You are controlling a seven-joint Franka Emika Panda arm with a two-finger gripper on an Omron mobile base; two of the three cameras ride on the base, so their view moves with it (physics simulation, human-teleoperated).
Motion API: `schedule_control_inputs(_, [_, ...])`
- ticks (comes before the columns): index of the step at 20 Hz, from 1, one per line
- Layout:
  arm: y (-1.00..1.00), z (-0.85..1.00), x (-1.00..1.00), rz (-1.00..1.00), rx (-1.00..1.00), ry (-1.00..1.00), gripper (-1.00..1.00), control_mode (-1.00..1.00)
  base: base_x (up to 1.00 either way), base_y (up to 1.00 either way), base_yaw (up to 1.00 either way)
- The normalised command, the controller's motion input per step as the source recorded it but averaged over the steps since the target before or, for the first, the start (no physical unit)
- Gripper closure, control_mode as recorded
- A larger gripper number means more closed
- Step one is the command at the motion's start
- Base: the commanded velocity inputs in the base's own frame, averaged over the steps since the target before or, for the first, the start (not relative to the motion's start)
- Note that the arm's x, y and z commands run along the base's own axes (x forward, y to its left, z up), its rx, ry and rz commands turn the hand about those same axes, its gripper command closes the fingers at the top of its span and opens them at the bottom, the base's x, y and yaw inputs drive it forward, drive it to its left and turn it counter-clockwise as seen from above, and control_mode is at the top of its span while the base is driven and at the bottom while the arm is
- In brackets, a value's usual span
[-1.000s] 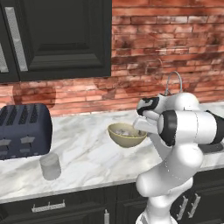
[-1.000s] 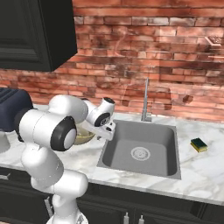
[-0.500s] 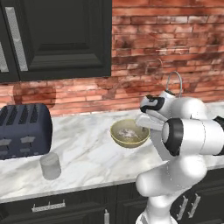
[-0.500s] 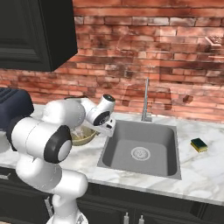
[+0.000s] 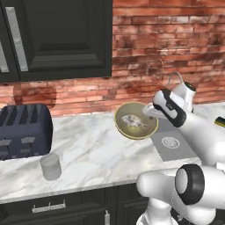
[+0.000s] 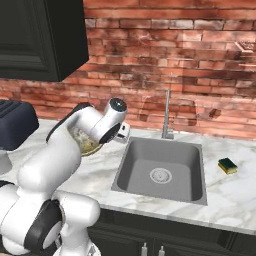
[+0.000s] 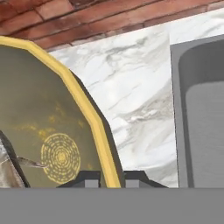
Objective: Move the glass cup from next to the sink to the open cabinet. Then, move the bowl with the fish to the fridge to clear the area for faucet cleaning.
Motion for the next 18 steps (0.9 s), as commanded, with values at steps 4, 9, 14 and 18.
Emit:
schedule_control_inputs(4, [0.0, 0.96, -0.5, -0.03, 0.12, -0.24, 1.0, -1.0, 0.0, 0.0, 0.0])
schedule_control_inputs(9, [0.0, 0.2, -0.36, -0.02, 0.04, -0.1, 1.0, 1.0, -0.08, 0.0, 0.0])
schedule_control_inputs(14, [0.0, 0.0, 0.0, 0.0, 0.0, 0.0, 1.0, 1.0, -0.54, 0.0, -0.03])
schedule_control_inputs(18, [0.0, 0.0, 0.0, 0.0, 0.0, 0.0, 1.0, 1.0, -0.6, -0.01, -0.08])
